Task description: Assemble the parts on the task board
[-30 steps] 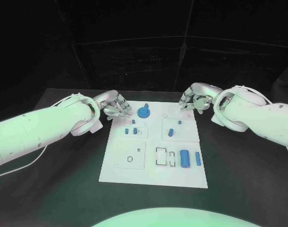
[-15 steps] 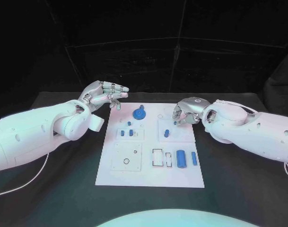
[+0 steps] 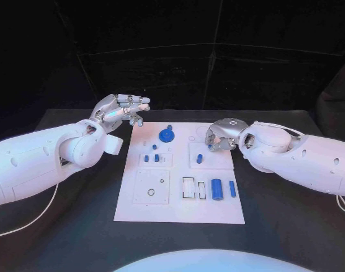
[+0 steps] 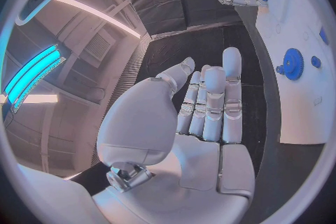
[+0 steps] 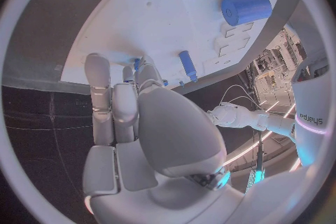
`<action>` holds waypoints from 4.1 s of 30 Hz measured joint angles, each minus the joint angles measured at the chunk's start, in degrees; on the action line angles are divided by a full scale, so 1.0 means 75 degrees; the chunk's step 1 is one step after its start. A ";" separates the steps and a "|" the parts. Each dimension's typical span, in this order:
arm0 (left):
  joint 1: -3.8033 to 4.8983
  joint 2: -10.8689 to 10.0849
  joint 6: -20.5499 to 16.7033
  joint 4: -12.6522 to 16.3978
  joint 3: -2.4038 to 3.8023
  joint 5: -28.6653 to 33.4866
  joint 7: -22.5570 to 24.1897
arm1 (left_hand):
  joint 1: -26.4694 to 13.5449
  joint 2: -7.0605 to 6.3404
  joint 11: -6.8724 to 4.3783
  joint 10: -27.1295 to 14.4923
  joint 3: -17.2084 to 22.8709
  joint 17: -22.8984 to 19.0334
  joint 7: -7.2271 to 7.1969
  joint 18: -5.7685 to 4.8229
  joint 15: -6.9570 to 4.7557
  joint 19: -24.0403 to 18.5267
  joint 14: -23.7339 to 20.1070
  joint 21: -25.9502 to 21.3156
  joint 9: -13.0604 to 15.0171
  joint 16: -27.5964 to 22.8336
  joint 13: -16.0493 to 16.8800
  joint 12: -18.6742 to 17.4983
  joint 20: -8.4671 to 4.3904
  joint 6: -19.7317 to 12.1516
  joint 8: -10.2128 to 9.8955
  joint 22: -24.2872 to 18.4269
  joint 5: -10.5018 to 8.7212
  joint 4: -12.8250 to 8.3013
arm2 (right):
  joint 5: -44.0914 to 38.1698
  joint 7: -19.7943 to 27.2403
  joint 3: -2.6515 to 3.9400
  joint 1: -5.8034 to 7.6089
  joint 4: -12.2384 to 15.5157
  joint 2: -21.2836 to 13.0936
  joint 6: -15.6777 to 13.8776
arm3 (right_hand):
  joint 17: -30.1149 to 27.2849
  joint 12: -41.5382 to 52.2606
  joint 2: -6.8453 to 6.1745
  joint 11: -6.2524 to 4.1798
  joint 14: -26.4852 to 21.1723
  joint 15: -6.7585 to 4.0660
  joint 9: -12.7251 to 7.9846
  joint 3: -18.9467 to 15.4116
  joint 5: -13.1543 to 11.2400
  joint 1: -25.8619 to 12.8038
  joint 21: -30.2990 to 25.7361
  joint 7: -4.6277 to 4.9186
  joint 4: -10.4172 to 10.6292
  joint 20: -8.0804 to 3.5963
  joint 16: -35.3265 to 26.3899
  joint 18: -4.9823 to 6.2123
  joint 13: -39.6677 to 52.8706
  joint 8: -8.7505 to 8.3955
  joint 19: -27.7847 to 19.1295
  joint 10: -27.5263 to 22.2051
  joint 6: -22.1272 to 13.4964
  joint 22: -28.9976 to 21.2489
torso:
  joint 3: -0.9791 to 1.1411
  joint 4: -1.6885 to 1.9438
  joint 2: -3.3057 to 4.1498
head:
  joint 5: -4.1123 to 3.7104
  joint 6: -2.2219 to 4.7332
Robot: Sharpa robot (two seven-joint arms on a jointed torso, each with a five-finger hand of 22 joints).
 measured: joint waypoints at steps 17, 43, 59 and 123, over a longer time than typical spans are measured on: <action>0.0000 -0.0028 0.0035 0.0007 0.0000 0.0135 0.0027 | 0.0000 0.0000 -0.0029 -0.0029 0.0022 -0.0090 0.0000 0.0116 0.0000 -0.0027 -0.0054 -0.0029 -0.0007 -0.0029 0.0006 0.0030 0.0027 0.0000 0.0000 -0.0032 0.0000 -0.0022 | -0.0023 -0.0007 0.0027 0.0002 -0.0081 0.0098 0.0296 | 0.0224 -0.0188 0.0126 -0.0163 0.0001 -0.0059 0.0041 0.0816 -0.0378 0.0273 0.0913 -0.0143 -0.0143 -0.0069 0.0377 -0.0121 -0.0043 -0.0088 0.0181 0.0870 0.0696 0.1213 | 0.0005 -0.0010 -0.0012 | -0.0012 -0.0078; 0.0000 -0.0045 0.0042 -0.0049 0.0000 0.0161 0.0026 | 0.0035 0.0034 -0.0002 -0.0056 0.0043 -0.0134 0.0000 0.0116 0.0001 -0.0027 -0.0054 -0.0059 -0.0005 -0.0073 0.0004 0.0058 0.0027 -0.0001 0.0000 -0.0043 -0.0001 -0.0044 | 0.0131 -0.0171 0.0021 -0.0004 0.0862 -0.0524 -0.0669 | 0.0054 -0.0635 -0.1018 -0.0101 0.0000 -0.0058 0.0043 0.3903 -0.0511 -0.0785 0.1411 -0.0086 -0.0608 -0.0013 0.0639 -0.0239 -0.0026 -0.0665 0.0123 0.1081 0.1027 0.1773 | -0.0016 -0.0002 -0.0029 | -0.0049 -0.0048; 0.0003 0.0000 0.0043 -0.0018 0.0000 0.0165 0.0021 | 0.0035 0.0034 -0.0002 -0.0056 0.0063 -0.0139 -0.0001 0.0115 0.0001 -0.0026 -0.0054 -0.0059 -0.0013 -0.0073 0.0003 0.0057 0.0027 -0.0001 0.0000 -0.0050 -0.0001 -0.0064 | 0.0589 -0.0191 0.0218 0.0044 0.2321 -0.0562 -0.1128 | -0.0009 -0.0635 -0.1310 -0.0101 0.0001 -0.0057 0.0046 0.4907 -0.0513 -0.1437 0.1505 -0.0042 -0.1008 -0.0013 0.0731 -0.0237 -0.0007 -0.0777 0.0123 0.1081 0.1123 0.1902 | -0.0015 0.0010 -0.0021 | 0.0112 -0.0070; 0.0005 0.0204 0.0062 -0.0056 0.0001 0.0171 0.0002 | 0.0034 0.0034 0.0025 -0.0083 0.0063 -0.0164 0.0027 0.0110 0.0029 -0.0026 -0.0081 -0.0065 -0.0010 -0.0073 0.0001 0.0059 0.0026 -0.0030 0.0000 -0.0062 -0.0001 -0.0064 | -0.0277 0.0176 0.0044 -0.0985 0.1161 0.1439 -0.0299 | -0.0064 -0.0664 -0.1370 -0.0100 0.0000 -0.0057 0.0040 0.5138 -0.0491 -0.1695 0.1533 -0.0052 -0.1160 -0.0014 0.0731 -0.0235 -0.0019 -0.0806 0.0123 0.1078 0.1109 0.1923 | -0.0008 -0.0012 -0.0012 | 0.0825 -0.0473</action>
